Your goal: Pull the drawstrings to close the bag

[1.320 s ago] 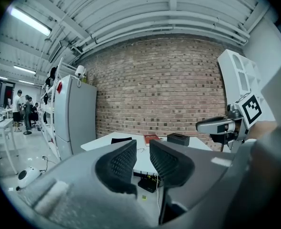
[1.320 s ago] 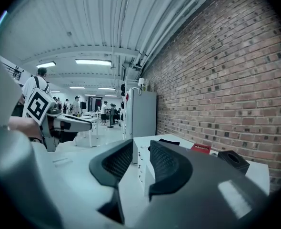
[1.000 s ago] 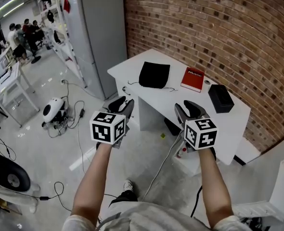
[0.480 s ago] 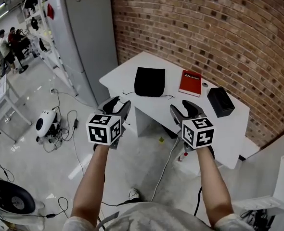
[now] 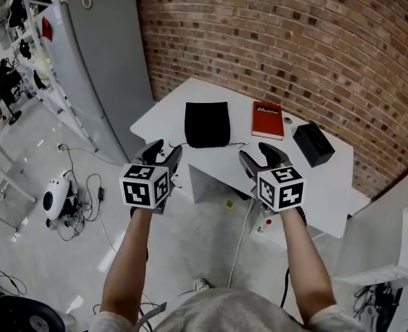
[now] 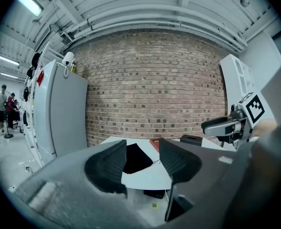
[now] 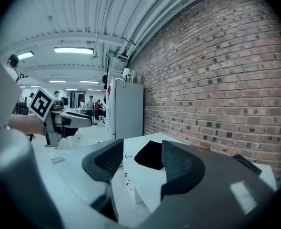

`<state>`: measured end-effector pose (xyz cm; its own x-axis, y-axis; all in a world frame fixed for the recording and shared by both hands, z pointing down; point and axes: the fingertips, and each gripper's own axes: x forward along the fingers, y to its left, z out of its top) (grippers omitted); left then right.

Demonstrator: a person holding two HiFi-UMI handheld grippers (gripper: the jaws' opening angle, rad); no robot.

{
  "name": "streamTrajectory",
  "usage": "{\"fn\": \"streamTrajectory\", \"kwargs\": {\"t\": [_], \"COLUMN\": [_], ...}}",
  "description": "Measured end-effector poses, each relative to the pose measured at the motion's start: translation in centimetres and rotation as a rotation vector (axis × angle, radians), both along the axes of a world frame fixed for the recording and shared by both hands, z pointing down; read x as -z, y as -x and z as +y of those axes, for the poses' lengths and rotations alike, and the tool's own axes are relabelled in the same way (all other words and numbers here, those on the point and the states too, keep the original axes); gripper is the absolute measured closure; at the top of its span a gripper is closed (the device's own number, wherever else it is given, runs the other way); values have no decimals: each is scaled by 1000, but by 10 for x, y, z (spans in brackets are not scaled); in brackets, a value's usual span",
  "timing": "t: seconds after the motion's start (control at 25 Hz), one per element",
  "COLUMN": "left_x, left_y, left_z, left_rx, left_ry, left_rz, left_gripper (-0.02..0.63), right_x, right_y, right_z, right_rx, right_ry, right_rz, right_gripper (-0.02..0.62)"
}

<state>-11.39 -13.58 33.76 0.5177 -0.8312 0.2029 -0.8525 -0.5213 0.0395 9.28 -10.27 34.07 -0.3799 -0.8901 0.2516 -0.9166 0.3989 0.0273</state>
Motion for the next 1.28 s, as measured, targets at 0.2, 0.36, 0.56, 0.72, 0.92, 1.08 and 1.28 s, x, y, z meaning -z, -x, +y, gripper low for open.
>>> {"fn": "streamTrajectory", "kwargs": {"t": [0.2,0.36,0.56,0.72,0.92,1.08,1.28], "left_x": [-4,-10,-16,-17,-23,-30,-40], "left_y": [6,10,12,7,7,9,0], "left_z": [-14,-19,-18,-17,-20,-28,-50], "left_rx": [-36,-58,-67,-78,-88,-85,-92], "left_ry": [-2,-6,1,5,6,11,24], "left_rz": [-3,-7,1,-5,-38,-49,-58], "left_gripper": [387,387,387,387,387,387,387], "right_x": [-3,-8,-14,-13,-19,-25,-36], "right_y": [5,7,12,12,12,12,5], "right_z": [-6,-5,0,1,-2,-10,-32], "right_rx": [-38,-64,-74,-76,-75,-69,-65], "right_ry": [-1,0,5,3,1,6,22], "right_rz": [8,10,22,21,11,10,15], "right_gripper": [354,354,354,354,354,354,354]}}
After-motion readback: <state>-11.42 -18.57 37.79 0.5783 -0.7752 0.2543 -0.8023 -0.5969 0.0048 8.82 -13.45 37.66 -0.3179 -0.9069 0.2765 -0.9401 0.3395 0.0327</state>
